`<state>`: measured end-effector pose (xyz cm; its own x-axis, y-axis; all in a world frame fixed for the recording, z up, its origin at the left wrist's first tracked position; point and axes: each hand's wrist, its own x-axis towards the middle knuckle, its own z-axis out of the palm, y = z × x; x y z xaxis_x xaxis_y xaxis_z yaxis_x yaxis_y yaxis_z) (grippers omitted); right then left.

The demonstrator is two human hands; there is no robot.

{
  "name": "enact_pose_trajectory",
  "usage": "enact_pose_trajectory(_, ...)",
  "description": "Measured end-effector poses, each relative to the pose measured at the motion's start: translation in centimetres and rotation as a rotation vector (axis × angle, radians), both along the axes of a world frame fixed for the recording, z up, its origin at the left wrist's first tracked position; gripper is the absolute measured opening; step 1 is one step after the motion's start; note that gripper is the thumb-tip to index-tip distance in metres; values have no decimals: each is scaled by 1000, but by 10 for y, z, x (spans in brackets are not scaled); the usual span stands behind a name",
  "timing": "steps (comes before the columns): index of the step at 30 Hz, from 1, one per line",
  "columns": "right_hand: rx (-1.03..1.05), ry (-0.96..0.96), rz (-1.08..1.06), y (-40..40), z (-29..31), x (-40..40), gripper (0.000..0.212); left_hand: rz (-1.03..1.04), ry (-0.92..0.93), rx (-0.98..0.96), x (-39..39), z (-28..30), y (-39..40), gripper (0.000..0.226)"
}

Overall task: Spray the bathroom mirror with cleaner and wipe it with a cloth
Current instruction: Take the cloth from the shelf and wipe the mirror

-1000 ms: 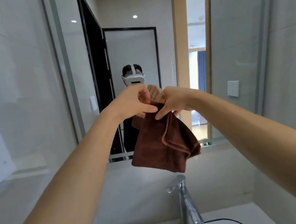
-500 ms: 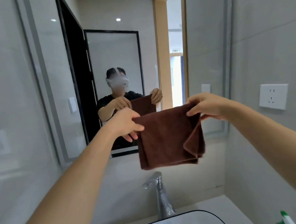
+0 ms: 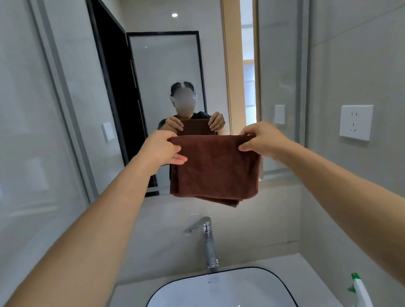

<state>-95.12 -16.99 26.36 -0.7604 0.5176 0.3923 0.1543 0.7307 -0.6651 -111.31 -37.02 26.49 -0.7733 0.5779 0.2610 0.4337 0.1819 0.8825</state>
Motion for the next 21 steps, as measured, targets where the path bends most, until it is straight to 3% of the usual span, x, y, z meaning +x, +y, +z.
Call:
enact_pose_trajectory(6, -37, 49, 65, -20, -9, -4, 15, 64, 1, 126, 25, -7, -38, 17)
enact_pose_trajectory(12, 5, 54, 149, -59, -28, -6, 28, 135, 114, 95, 31, -30, -87, 14)
enact_pose_trajectory(21, -69, -47, 207, -123, -63, -5, 19, 237, 161, -36, 19, -83, -148, 11)
